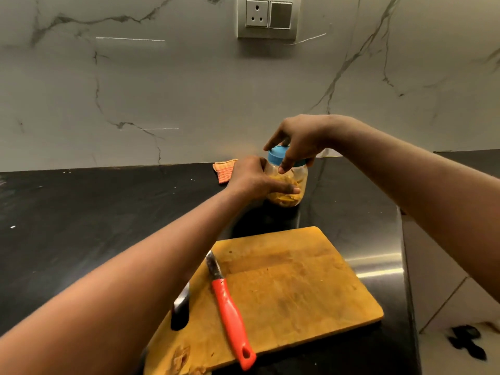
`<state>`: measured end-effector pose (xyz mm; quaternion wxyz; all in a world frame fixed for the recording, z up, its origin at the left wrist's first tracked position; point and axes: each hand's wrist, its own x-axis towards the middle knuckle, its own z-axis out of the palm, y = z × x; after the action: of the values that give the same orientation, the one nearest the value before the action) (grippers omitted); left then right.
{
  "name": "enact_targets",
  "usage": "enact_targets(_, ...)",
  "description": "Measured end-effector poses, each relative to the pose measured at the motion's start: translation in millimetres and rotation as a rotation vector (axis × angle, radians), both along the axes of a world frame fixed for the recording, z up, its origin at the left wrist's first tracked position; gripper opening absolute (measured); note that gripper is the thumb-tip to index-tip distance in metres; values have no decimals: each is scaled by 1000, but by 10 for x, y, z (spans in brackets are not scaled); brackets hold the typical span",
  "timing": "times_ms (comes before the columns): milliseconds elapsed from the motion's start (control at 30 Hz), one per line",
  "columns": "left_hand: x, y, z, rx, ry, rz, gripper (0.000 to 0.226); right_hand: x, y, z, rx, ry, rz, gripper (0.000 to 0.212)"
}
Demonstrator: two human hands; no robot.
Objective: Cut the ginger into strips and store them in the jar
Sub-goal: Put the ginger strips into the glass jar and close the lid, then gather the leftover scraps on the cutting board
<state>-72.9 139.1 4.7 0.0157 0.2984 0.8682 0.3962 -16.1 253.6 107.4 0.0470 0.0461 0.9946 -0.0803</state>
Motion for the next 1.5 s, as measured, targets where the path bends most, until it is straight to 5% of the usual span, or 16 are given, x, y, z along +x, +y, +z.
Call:
enact_targets(433, -897, 759, -108, 67, -20, 104, 88, -877, 657, -173, 22, 142, -42, 67)
enact_targets(767, -873, 760, 12, -31, 34, 154, 74, -899, 813, -339, 77, 198, -19, 71)
enact_targets(933, -562, 300, 240, -78, 101, 99, 89, -579, 784, -355, 57, 307, -59, 84)
enact_targets(1100, 35, -447, 424, -187, 159, -3, 68, -11, 409, -343, 49, 447, 5, 85)
enact_targets(1300, 837, -1363, 370, -258, 156, -31, 57, 983, -427, -562, -43, 487, 284, 64)
enact_targets(1500, 1512, -2077, 251, -259, 58, -45, 32, 1793, -1120, -888, -237, 271, 473, 35)
